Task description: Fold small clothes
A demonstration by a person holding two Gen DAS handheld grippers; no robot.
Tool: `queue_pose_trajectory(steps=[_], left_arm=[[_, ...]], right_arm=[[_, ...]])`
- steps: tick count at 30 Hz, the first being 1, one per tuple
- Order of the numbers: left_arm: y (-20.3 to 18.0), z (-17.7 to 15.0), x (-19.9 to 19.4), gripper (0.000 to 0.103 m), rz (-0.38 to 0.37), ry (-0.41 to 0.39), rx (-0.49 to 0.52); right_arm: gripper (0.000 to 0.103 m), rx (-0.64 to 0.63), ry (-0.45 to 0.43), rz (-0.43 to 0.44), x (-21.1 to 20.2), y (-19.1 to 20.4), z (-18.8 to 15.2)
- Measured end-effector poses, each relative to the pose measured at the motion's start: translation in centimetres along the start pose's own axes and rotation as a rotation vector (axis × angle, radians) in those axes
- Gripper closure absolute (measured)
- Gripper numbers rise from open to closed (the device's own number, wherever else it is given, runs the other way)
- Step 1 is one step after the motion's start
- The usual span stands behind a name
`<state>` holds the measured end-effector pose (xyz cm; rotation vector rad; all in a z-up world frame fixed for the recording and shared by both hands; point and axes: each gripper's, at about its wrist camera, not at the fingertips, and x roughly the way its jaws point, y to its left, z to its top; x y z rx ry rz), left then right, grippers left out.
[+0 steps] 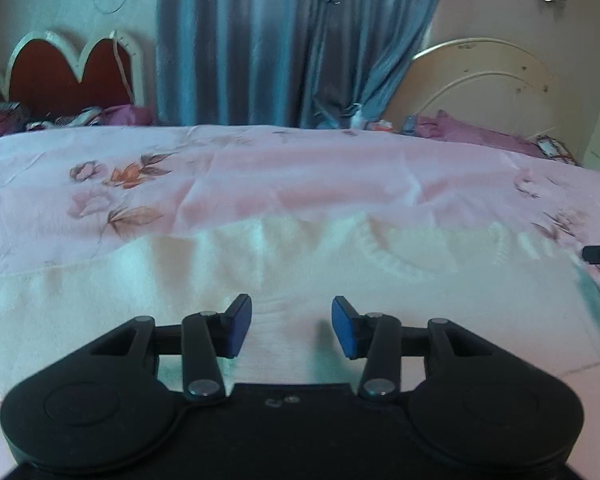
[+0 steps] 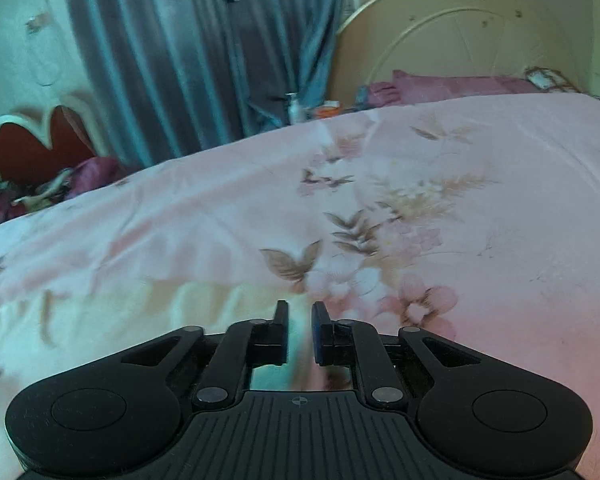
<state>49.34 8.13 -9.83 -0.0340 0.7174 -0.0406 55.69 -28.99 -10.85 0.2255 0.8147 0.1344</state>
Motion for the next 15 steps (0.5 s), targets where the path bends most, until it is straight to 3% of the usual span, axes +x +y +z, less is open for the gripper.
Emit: queue_pose_trajectory(steps=[2,4,10,15], left_arm=[[-0.9,-0.6,0.2,0.061,-0.015,0.020,0.030],[-1.4,-1.4,0.8,0.060,-0.011,0.058,0.061],[-1.4,-1.9,0.3,0.058,0.014,0.077,0.107],[-1.1,-2.0,-1.3,0.060,-0.012,0.057,0.054]], right_arm=[[0.092,-0.031,0.051,-0.004,0.7,0.8,-0.8],[0.092,-0.048,0.049,-0.019,0.4,1.3,-1.8],[0.092,-0.102,0.068,-0.018,-2.7,2.4,-5.2],[0.092,-0.064,0.056,-0.018,-5.0,2.5,-5.8]])
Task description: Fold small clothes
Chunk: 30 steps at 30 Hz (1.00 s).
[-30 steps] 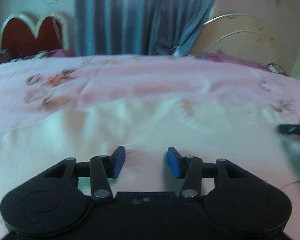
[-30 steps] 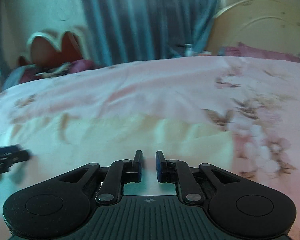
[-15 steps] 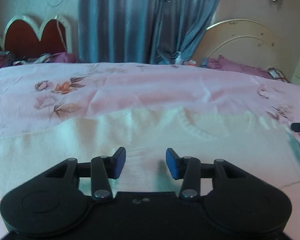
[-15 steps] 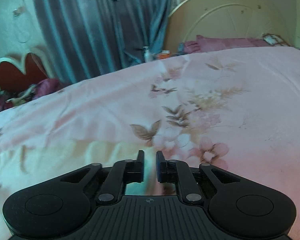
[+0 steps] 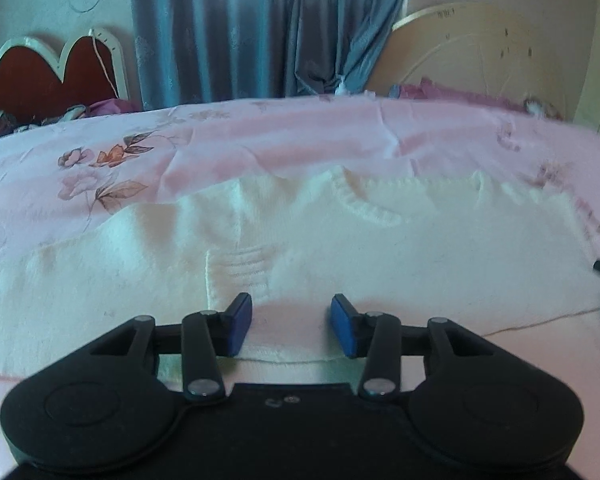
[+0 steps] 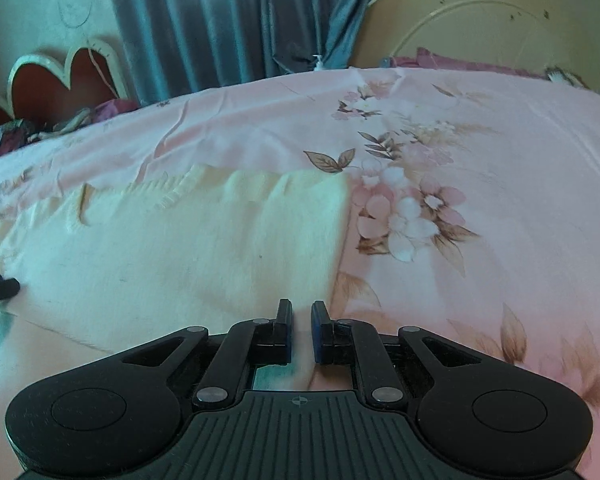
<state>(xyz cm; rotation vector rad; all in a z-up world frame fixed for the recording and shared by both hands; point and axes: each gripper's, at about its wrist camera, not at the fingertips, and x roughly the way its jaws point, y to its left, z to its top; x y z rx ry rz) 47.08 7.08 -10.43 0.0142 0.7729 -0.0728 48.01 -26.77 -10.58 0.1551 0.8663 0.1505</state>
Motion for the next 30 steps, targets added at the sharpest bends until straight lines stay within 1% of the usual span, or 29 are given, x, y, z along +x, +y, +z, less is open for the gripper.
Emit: queue_pose_trajectory(steps=[1,2,3,4,5,6,8,9,11,13,14,15,16,17,18,19,20,21,22,23,24,25,26,28,30], left_arm=[[0.0,-0.2,-0.5,0.060,-0.014,-0.011,-0.007],[0.0,-0.6,-0.8,0.060,-0.027,-0.013,-0.004],[-0.1,-0.9,-0.4,0.059,-0.025,0.012,0.011],[-0.3,-1.2,-0.1,0.059,-0.018,0.025,0.027],[-0.3,-1.4,-0.2,0.059,-0.016,0.014,0.027],[-0.3,-1.2,-0.4,0.060,-0.017,0.019,0.023],[-0.5,-0.9,-1.1,0.059,-0.023,-0.006,0.023],[-0.8,-0.8,-1.3,0.058,-0.034,-0.019,0.026],[-1.6,-0.8,-1.2,0.057,-0.052,-0.027,0.026],[-2.9,-0.7,-1.0,0.056,-0.107,-0.019,0.019],[-4.0,-0.6,-1.0,0.054,-0.127,-0.026,0.034],[-4.9,-0.6,-0.9,0.047,-0.136,-0.033,0.052],[-5.8,-0.6,-0.8,0.037,-0.140,-0.037,0.072],[-6.5,-0.6,-0.5,0.035,-0.135,-0.034,0.089],[-6.8,-0.7,0.0,0.038,-0.121,-0.022,0.092],[-6.6,-0.8,0.5,0.045,-0.106,0.002,0.079],[-5.9,-0.9,0.7,0.048,-0.101,0.004,0.059],[-4.8,-0.9,0.6,0.052,-0.083,-0.009,0.037],[-3.7,-1.0,0.4,0.053,-0.037,-0.017,0.024],[-2.4,-1.2,0.3,0.052,0.004,-0.024,0.013],[-1.4,-1.4,0.2,0.052,0.027,-0.026,-0.011],[0.0,-1.7,0.2,0.052,0.021,-0.031,-0.048],[0.7,-1.7,0.2,0.052,0.006,-0.031,-0.059],[0.6,-1.6,0.1,0.054,0.010,-0.026,-0.027],[0.1,-1.3,-0.1,0.054,0.014,-0.024,-0.017]], right_arm=[[0.092,0.007,-0.009,0.007,-0.7,0.0,-0.2],[0.092,0.013,0.002,0.018,-0.9,0.0,-0.6],[0.092,0.013,0.030,0.022,-0.4,0.0,-1.0],[0.092,0.002,0.039,-0.001,-0.2,0.0,-1.7],[0.092,0.012,0.029,0.000,-0.3,-0.2,-2.0],[0.092,0.035,0.032,-0.001,-0.6,-0.3,-1.8],[0.092,0.022,-0.011,-0.010,-1.8,0.5,-1.5],[0.092,0.013,-0.031,0.001,-2.1,1.0,-1.4],[0.092,0.012,-0.058,0.053,-2.3,2.6,-1.4],[0.092,-0.016,-0.060,0.090,-1.7,4.7,-1.6],[0.092,-0.026,-0.055,0.114,-1.2,5.8,-1.7],[0.092,-0.025,-0.049,0.134,-0.7,6.6,-1.7],[0.092,-0.027,-0.031,0.161,0.0,7.2,-1.9],[0.092,-0.036,-0.012,0.165,0.5,7.7,-2.1],[0.092,-0.049,0.001,0.145,0.9,7.9,-2.2],[0.092,-0.048,0.005,0.127,0.9,7.6,-2.2],[0.092,-0.022,0.000,0.100,0.7,6.7,-2.1],[0.092,0.005,-0.008,0.052,0.4,5.7,-2.1],[0.092,0.032,-0.016,-0.009,0.0,4.3,-2.1],[0.092,0.053,-0.014,-0.037,-0.2,3.3,-2.2],[0.093,0.073,-0.010,-0.034,-0.3,2.4,-2.3],[0.096,0.078,-0.007,-0.028,-0.3,1.9,-2.3],[0.096,0.065,-0.003,-0.030,-0.3,2.1,-2.3],[0.096,0.022,-0.001,-0.051,-0.2,2.9,-2.2],[0.096,0.032,-0.017,-0.050,-0.6,3.6,-2.1]])
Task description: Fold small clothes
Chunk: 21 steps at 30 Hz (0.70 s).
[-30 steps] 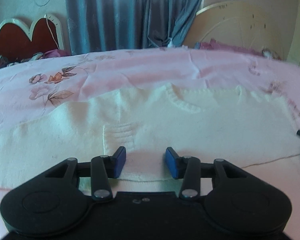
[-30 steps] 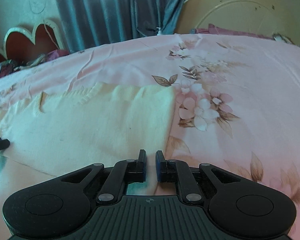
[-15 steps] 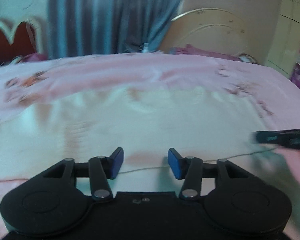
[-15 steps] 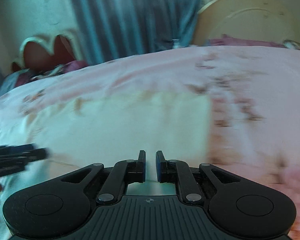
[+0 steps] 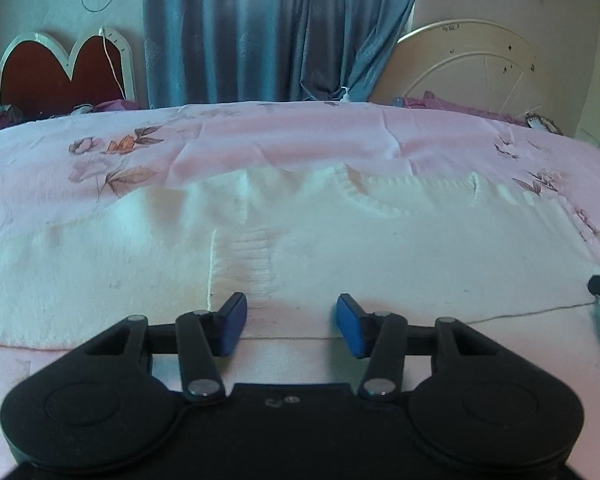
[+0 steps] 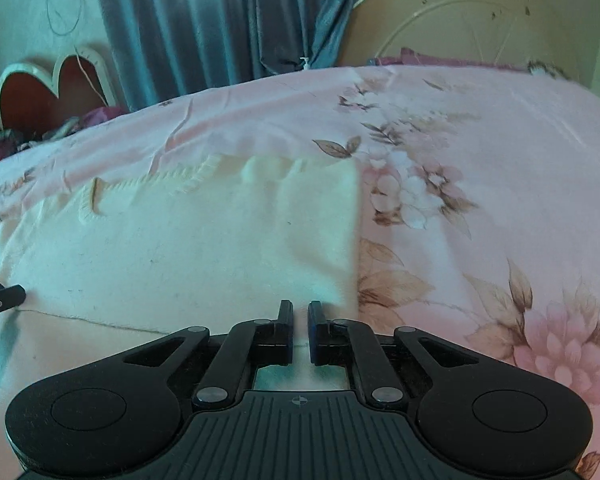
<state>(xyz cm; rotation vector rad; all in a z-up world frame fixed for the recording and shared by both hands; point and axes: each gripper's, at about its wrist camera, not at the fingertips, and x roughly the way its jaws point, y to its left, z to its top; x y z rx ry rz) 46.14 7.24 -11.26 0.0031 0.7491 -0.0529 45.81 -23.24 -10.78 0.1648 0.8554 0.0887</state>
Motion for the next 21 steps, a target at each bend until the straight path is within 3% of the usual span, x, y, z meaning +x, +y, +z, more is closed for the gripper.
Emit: queue_pose_trajectory(steps=[2,4,7,8,9,11,16,21], left_arm=[[0.3,0.1,-0.9,0.050,0.000,-0.021,-0.024],[1.6,-0.1,-2.1,0.033,0.028,-0.051,-0.068],[4.9,-0.5,-4.1,0.017,0.088,-0.093,-0.158],[6.8,-0.9,-5.0,0.016,0.122,-0.107,-0.198],[8.4,-1.3,-5.6,0.018,0.144,-0.113,-0.234],[12.3,-2.2,-6.7,0.026,0.192,-0.111,-0.319],[22.3,-4.8,-8.6,0.035,0.332,-0.077,-0.578],[29.5,-6.5,-9.4,0.049,0.350,-0.121,-0.767]], right_arm=[[0.096,0.034,-0.036,0.031,-0.9,0.5,-0.1],[0.096,0.036,-0.055,0.044,-1.5,1.2,0.1],[0.095,0.053,-0.039,0.081,-2.1,1.8,0.3],[0.093,0.050,-0.012,0.100,-1.9,2.1,0.4],[0.077,0.044,0.009,0.112,-1.7,2.5,0.3],[0.065,0.029,-0.017,0.117,-1.8,3.4,0.1],[0.065,0.030,-0.012,0.128,-1.2,5.3,0.0],[0.065,0.020,-0.017,0.107,-1.0,6.9,0.5]])
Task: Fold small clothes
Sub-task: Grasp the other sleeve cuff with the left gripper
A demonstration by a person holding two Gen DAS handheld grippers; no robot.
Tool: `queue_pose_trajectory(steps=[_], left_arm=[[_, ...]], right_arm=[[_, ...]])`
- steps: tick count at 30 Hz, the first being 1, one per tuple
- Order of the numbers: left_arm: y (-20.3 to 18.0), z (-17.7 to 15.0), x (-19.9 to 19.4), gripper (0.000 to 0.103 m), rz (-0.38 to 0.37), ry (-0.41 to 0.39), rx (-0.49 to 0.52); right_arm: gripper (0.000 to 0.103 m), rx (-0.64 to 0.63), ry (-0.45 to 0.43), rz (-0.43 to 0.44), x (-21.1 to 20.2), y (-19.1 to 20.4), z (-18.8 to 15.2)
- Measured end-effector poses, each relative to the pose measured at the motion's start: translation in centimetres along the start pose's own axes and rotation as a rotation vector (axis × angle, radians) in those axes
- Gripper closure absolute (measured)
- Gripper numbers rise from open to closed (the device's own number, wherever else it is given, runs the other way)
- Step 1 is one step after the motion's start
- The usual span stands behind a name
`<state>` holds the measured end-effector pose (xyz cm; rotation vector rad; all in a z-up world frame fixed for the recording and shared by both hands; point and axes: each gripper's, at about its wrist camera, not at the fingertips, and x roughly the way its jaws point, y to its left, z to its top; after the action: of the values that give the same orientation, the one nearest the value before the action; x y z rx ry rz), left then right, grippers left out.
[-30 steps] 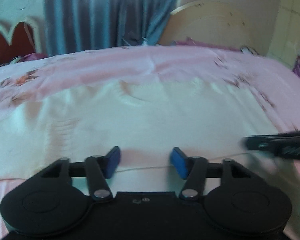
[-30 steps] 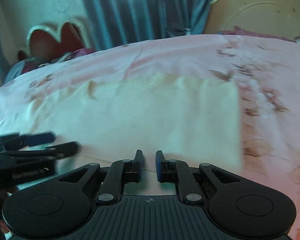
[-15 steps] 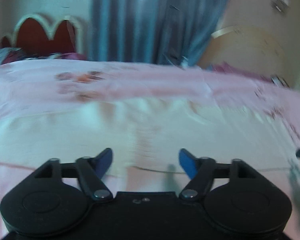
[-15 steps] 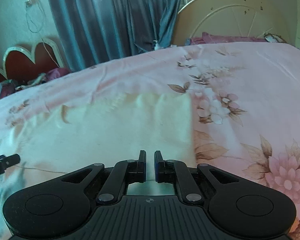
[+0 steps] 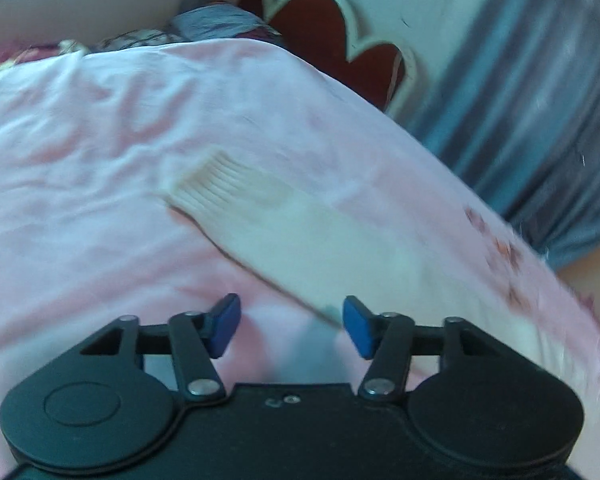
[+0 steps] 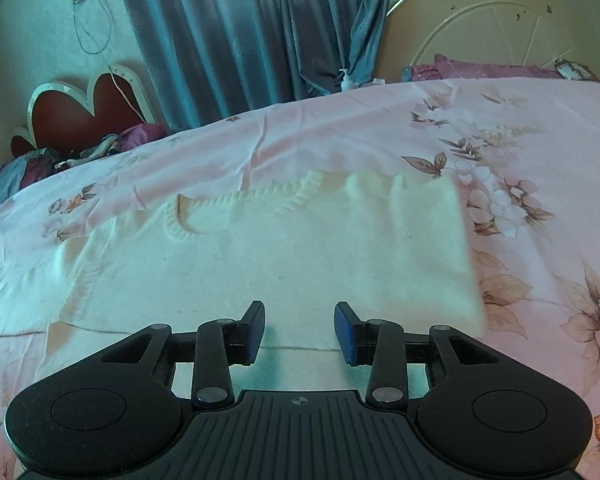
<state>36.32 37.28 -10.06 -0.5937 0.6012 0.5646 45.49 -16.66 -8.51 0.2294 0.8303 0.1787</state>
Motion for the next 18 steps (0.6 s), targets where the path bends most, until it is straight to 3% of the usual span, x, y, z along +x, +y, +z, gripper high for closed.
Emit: queue_pose_trajectory(steps=[12,15,17,18], left_arm=[[5.1,4.3,3.6,0.051,-0.120,-0.026,-0.274],[6.2,4.3,4.1,0.062,-0.145,-0.032,-0.337],[6.7,4.5,4.6,0.074,-0.144,-0.030,-0.338],[6.9,4.6,4.8,0.086,-0.137,-0.027,-0.336]], right_arm=[[0.065,0.027,-0.009,-0.065,0.5,0.3,1.1],[0.065,0.067,-0.014,-0.085,0.6,-0.7,1.6],[0.065,0.076,-0.016,-0.096,0.5,-1.2,1.8],[0.065,0.075,-0.016,-0.099,0.5,-1.3,1.8]])
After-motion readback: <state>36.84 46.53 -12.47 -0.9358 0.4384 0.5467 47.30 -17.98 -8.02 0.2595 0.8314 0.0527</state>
